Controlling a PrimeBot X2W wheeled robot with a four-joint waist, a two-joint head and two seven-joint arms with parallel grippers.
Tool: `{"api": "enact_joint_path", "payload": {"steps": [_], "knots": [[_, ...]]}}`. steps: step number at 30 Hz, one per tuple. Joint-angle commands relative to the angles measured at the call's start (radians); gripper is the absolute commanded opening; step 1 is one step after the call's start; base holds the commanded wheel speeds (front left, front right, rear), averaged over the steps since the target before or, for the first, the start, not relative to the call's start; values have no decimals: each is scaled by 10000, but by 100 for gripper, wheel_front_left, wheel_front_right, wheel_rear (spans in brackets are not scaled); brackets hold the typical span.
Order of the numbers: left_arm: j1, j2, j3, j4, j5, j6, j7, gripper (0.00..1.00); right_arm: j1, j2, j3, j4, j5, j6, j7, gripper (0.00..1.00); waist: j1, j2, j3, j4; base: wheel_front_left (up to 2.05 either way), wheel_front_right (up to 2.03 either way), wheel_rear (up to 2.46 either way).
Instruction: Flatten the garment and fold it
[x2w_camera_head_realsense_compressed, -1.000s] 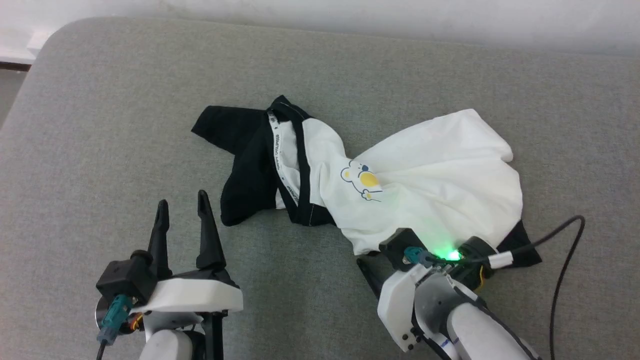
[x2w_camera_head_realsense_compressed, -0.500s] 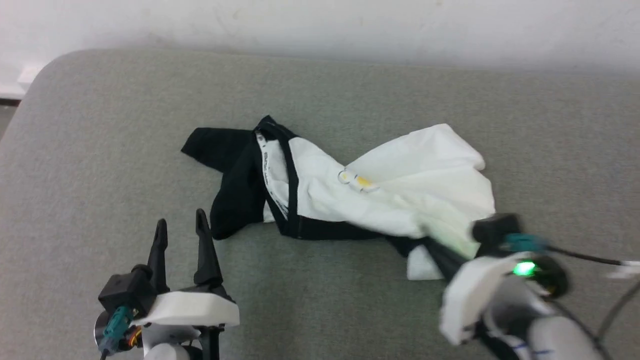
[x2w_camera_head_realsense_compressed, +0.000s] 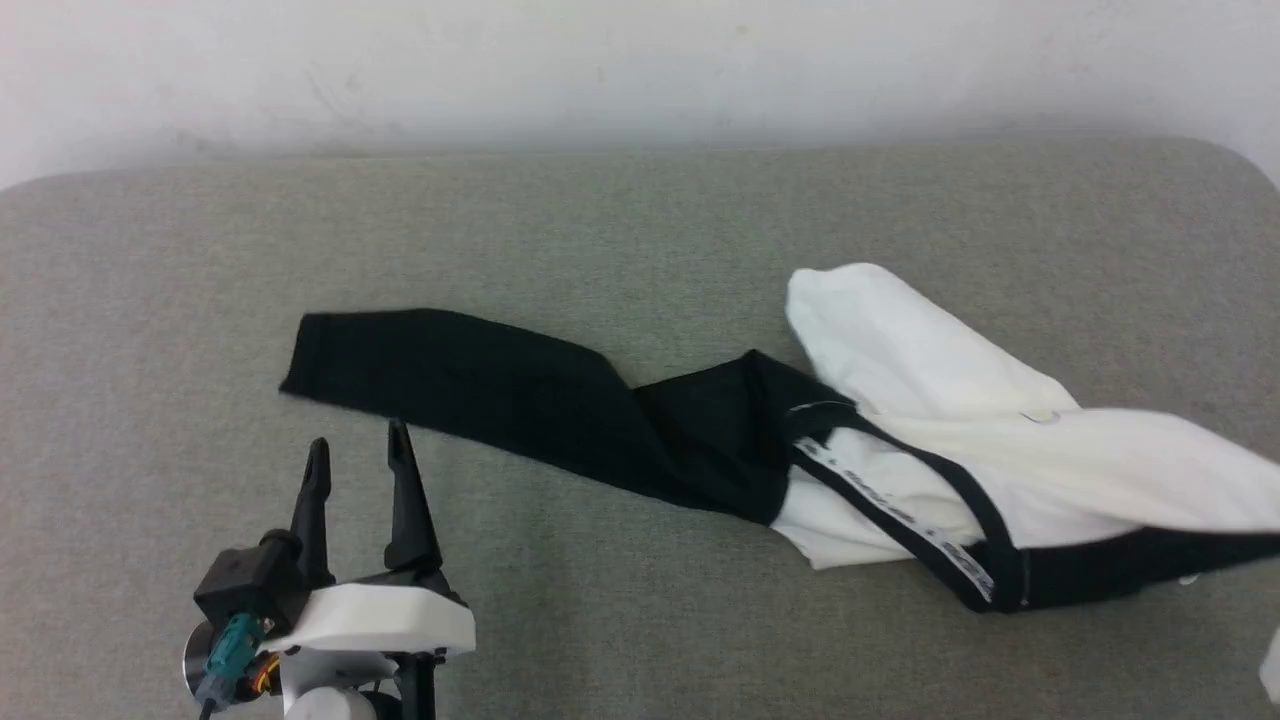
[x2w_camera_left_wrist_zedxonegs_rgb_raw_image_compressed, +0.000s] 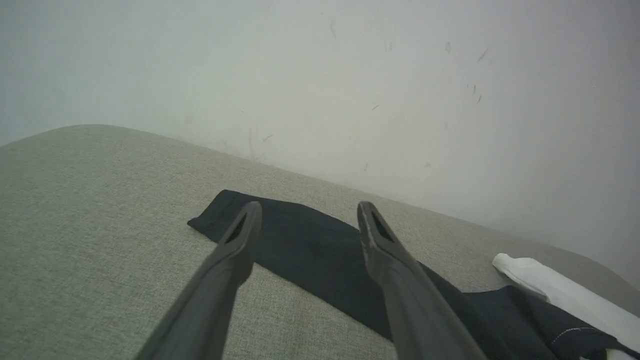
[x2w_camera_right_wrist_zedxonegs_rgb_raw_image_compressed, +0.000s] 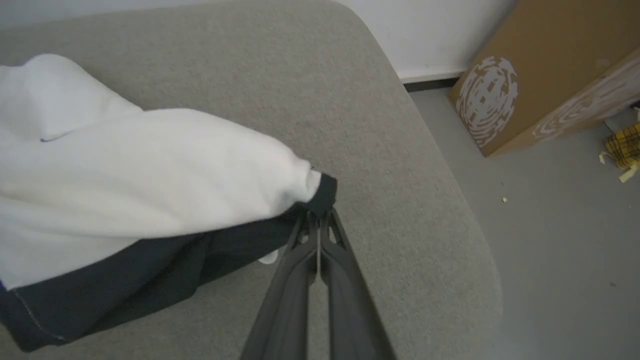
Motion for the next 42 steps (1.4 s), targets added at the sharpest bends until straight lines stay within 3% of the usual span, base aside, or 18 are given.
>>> {"api": "enact_joint_path", "payload": {"steps": [1,3,4,5,11,19,29,40,41,42], "knots": [[-61,-32,11,41,132,-93,-47,100,-110,47,-299,416,-147,-9,27,0,1,-1,63,-194,0,0,0],[-101,-21,-46,107,160,-129,-47,100,-296,52,-505,1038,76,-9,-111,0,1,-1,84,-287,0,0,0],[-123,-15,-78,143,168,-148,-47,100,-351,53,-486,1265,69,-9,-263,38,1,-1,84,-335,0,0,0],[-148,-12,-97,169,170,-156,-47,100,-403,54,-425,1467,126,-9,-445,100,1,-1,87,-388,0,0,0],[-371,23,-363,320,229,-278,22,100,-515,56,-103,2373,516,-9,-2007,100,1,-1,67,-762,0,0,0],[-1077,81,-1166,718,578,-565,781,100,-230,57,393,2317,413,-9,-3602,100,1,-1,85,-1261,0,0,0],[-2384,111,-2401,1990,1022,-736,3861,100,-144,58,1548,1203,309,-9,-5143,100,1,-1,327,-2350,0,0,0],[-3248,667,-3023,3437,1420,-643,7752,100,-374,58,3434,1624,833,-9,-5623,100,1,-1,580,-2865,0,0,0],[-3246,713,-3085,3534,1413,-687,8089,46,-398,58,3540,1680,883,-9,-5648,100,1,-1,592,-2859,0,0,0],[-3228,737,-3144,3601,1366,-774,8351,4,-422,58,3627,1730,929,-9,-5675,100,1,-1,605,-2844,0,0,0]]}}
